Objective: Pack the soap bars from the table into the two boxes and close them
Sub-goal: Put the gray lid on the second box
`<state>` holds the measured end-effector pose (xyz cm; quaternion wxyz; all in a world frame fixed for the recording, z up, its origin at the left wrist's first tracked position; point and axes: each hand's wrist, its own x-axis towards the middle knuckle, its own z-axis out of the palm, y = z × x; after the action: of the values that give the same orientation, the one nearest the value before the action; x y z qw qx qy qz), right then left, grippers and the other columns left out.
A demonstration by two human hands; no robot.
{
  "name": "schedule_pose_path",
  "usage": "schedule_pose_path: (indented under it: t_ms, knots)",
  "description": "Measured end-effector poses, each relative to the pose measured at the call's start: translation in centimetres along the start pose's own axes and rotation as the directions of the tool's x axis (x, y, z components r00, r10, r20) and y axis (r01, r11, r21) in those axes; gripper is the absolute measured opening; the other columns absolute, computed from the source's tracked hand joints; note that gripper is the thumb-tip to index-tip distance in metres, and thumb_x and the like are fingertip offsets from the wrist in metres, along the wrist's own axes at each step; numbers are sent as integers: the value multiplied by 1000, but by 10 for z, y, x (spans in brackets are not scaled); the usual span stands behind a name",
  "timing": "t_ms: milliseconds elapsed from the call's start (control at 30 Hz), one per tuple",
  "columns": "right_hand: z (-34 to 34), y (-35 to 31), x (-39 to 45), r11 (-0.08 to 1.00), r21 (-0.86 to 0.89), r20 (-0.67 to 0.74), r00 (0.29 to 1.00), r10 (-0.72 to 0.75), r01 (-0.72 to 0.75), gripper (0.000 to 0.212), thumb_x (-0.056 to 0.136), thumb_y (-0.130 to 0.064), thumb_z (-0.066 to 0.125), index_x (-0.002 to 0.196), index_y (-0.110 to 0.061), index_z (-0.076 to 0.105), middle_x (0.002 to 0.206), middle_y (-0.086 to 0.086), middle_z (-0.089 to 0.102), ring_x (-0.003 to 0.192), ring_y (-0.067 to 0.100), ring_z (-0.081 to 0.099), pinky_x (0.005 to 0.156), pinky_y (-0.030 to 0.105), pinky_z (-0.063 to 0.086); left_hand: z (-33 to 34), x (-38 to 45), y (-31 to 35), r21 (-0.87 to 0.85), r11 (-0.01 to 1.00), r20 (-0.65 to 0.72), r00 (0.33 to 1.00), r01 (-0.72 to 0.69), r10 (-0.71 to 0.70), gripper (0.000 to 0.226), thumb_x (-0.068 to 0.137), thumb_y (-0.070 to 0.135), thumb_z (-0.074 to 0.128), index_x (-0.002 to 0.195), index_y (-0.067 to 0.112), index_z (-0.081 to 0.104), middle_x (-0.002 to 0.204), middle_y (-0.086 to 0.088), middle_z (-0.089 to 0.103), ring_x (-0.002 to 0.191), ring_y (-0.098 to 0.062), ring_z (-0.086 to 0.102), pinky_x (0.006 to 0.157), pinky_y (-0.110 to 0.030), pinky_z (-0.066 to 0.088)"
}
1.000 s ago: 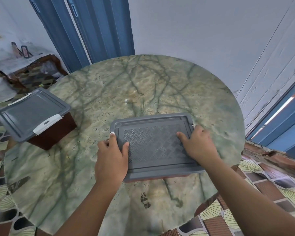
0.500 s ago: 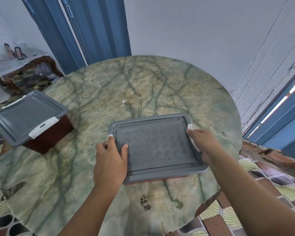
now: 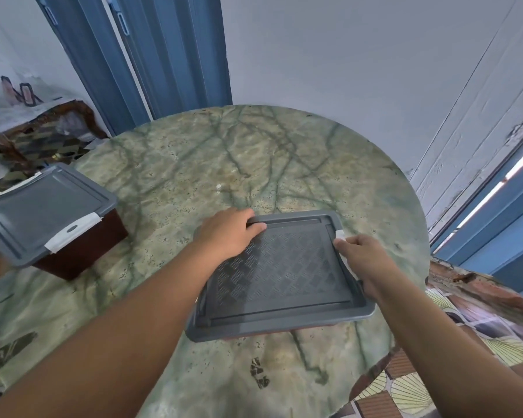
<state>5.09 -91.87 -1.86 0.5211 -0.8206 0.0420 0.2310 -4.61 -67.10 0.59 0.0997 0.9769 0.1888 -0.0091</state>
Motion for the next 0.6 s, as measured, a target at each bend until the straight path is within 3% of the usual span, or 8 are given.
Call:
schedule_pose_path:
  t_ms: [67, 167, 233, 300, 367, 433, 500, 600]
  knots:
    - [-1, -3, 2, 998, -57, -13, 999, -30, 29, 26, 98, -36, 66, 93, -11, 59, 96, 7, 64, 84, 25, 58, 83, 44, 52, -1, 8, -1, -18, 1000, 16, 1000, 15, -15, 40, 101, 61, 44, 96, 24, 59, 77, 3, 59, 69, -16, 57, 59, -33, 39]
    - [0, -13, 2, 969, -225, -53, 992, -116, 101, 28, 96, -43, 64, 102, -17, 65, 110, 9, 69, 99, 29, 63, 92, 45, 53, 0, 10, -4, 1, 997, 19, 997, 74, -74, 43, 102, 61, 41, 85, 23, 55, 77, 1, 58, 72, -21, 56, 59, -34, 37]
    - [5, -19, -1, 891, -427, -112, 969, -222, 155, 40, 96, -49, 62, 127, -24, 59, 135, 11, 55, 124, 33, 49, 105, 44, 41, 1, 4, -9, 14, 990, 4, 990, 144, -144, 47, 103, 60, 38, 76, 23, 49, 76, 1, 57, 69, -20, 53, 58, -34, 36]
    - [13, -25, -11, 847, -493, -196, 923, -332, 200, 57, 96, -50, 63, 143, -25, 44, 145, 14, 37, 135, 37, 32, 113, 46, 27, 0, -3, -18, 25, 973, 5, 974, 228, -229, 50, 103, 60, 35, 74, 22, 48, 77, 0, 58, 69, -20, 53, 58, -34, 37]
    - [24, -25, -18, 884, -423, -239, 916, -321, 200, 70, 94, -51, 65, 149, -21, 34, 147, 17, 30, 138, 38, 26, 116, 46, 22, 1, -14, -29, 13, 949, 22, 949, 315, -315, 52, 104, 61, 32, 80, 20, 55, 82, -2, 60, 76, -25, 57, 64, -35, 42]
    - [38, -19, -20, 954, -268, -162, 970, -179, 131, 75, 93, -54, 66, 148, -16, 32, 149, 18, 29, 139, 40, 30, 117, 48, 27, 7, -29, -36, -48, 913, 16, 914, 405, -405, 56, 105, 60, 28, 94, 18, 63, 90, -5, 63, 82, -29, 57, 71, -37, 42]
    - [55, -10, -22, 988, -138, -3, 998, -62, 61, 64, 95, -56, 61, 139, -15, 39, 143, 13, 42, 129, 37, 47, 111, 50, 40, 20, -48, -37, -138, 876, -22, 883, 462, -469, 55, 106, 55, 24, 97, 15, 61, 98, -9, 66, 85, -31, 55, 73, -37, 38]
    - [70, -4, -26, 972, -208, 65, 993, -101, 113, 46, 101, -58, 46, 126, -18, 45, 122, 8, 60, 110, 33, 61, 99, 53, 50, 34, -71, -32, -325, 810, -61, 844, 488, -533, 48, 108, 51, 23, 91, 16, 51, 92, -9, 63, 76, -26, 48, 71, -36, 36]
